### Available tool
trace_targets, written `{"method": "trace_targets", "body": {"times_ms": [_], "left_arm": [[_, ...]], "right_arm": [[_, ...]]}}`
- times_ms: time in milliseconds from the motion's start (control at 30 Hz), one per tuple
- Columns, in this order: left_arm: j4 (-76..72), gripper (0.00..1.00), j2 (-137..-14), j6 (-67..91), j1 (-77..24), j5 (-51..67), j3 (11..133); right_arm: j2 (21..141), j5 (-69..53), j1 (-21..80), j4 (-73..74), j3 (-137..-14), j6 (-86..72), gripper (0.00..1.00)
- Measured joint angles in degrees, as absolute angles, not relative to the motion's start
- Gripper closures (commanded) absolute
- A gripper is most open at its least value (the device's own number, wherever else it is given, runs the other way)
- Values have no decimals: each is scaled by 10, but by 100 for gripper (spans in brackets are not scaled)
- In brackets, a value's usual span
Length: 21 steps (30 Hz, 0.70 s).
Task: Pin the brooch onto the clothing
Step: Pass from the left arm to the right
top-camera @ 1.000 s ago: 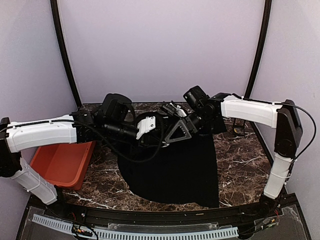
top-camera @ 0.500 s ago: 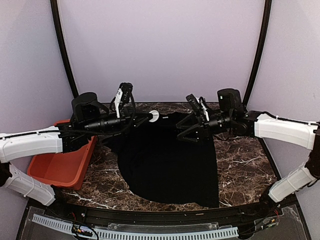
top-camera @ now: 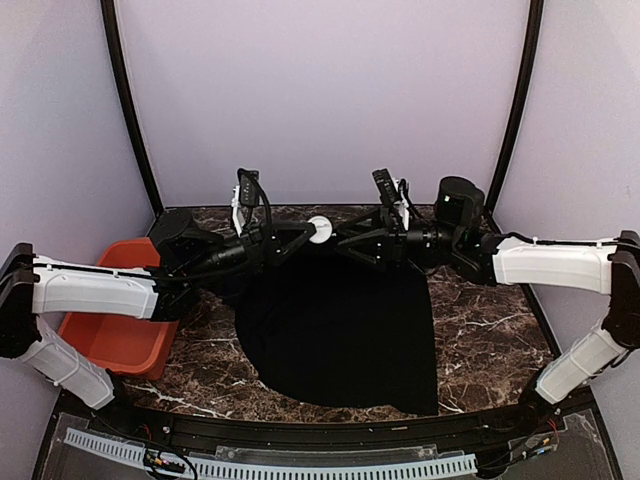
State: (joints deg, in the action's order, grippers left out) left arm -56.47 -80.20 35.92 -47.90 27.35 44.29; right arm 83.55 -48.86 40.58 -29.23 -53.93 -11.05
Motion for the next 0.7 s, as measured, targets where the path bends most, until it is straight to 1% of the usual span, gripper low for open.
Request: {"method": "trace_targets", "body": {"times_ms": [100, 333, 500, 700], "left_arm": [[-597, 99, -815, 380, -479, 278, 439], [-625, 99, -818, 384, -488, 281, 437], [-632, 99, -819, 383, -491, 282, 437], [-642, 99, -816, 377, -494, 279, 430]], "right_arm": [[851, -494, 407, -316, -544, -141, 40], [881, -503, 416, -301, -590, -176, 45], [881, -512, 427, -302, -594, -192, 46], [881, -514, 436, -275, -600, -175, 44]]}}
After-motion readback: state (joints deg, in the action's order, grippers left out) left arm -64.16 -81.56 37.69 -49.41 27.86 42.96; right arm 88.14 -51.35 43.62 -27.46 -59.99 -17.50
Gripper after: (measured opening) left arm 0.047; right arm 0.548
